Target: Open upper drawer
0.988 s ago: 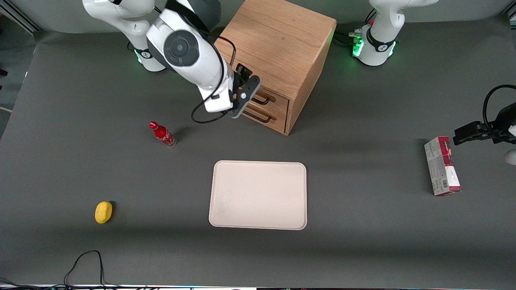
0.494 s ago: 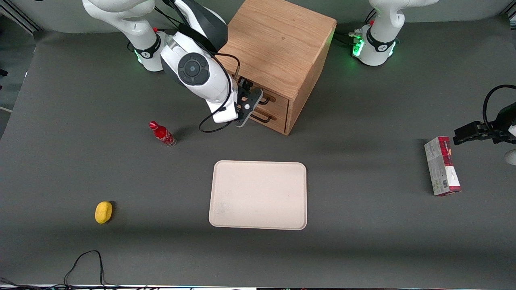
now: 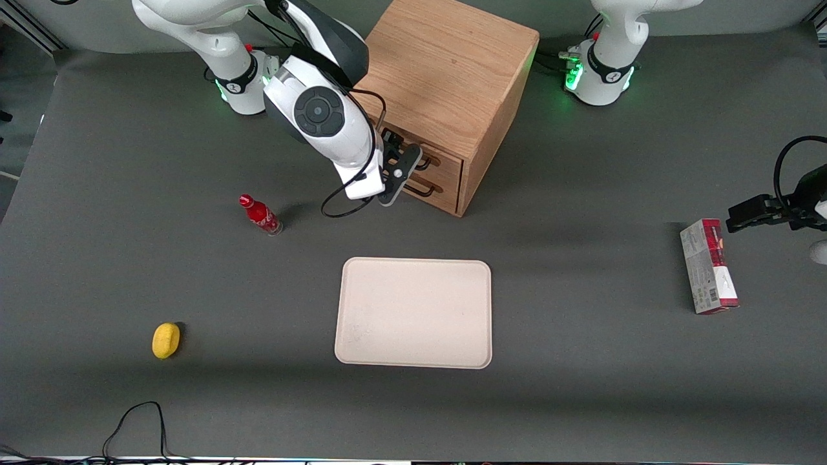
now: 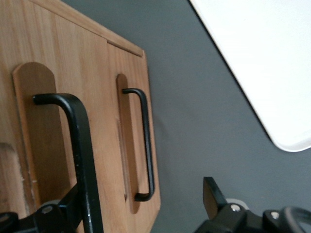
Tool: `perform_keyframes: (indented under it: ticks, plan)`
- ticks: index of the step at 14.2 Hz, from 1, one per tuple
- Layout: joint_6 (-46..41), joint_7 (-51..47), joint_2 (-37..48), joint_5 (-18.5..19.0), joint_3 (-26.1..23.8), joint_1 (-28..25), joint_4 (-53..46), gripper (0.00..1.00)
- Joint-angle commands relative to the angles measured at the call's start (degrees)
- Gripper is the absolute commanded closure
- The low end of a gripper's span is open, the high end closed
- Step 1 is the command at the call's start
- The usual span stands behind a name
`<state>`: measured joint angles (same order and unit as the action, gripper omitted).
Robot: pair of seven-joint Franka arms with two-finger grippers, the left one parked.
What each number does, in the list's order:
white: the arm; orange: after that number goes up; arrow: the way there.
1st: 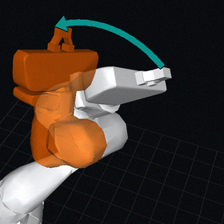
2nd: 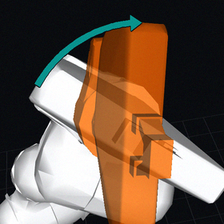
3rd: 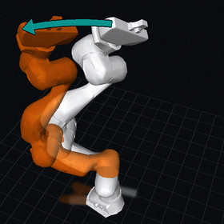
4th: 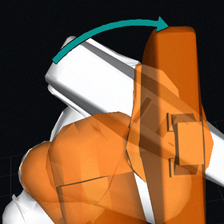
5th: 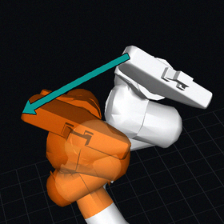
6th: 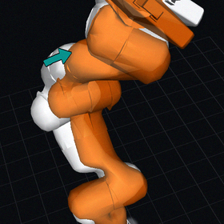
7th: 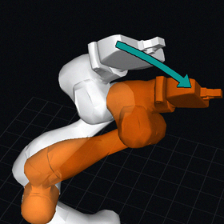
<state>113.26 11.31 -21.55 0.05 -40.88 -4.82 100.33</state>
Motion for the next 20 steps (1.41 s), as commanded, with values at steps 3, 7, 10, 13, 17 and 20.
perform_keyframes:
  ticks: [3, 7, 10, 13, 17, 20]
  plan:
    - [0.4, 8.4, -3.9, 2.1, 5.4, 0.8, -6.0, 0.0]
    - [0.2, 14.5, -7.1, 2.1, 12.0, 0.9, -11.3, 0.0]
    - [0.0, 16.4, -8.8, 3.6, 13.9, 0.9, -14.3, 0.0]
    - [-0.3, 16.2, -8.5, 3.6, 13.9, 0.9, -14.9, 0.0]
    - [-2.6, 15.2, -7.5, 4.3, 13.9, 0.8, -19.8, 0.0]
    - [-6.0, 15.0, -4.8, 5.5, 14.1, 1.6, -23.2, 0.0]
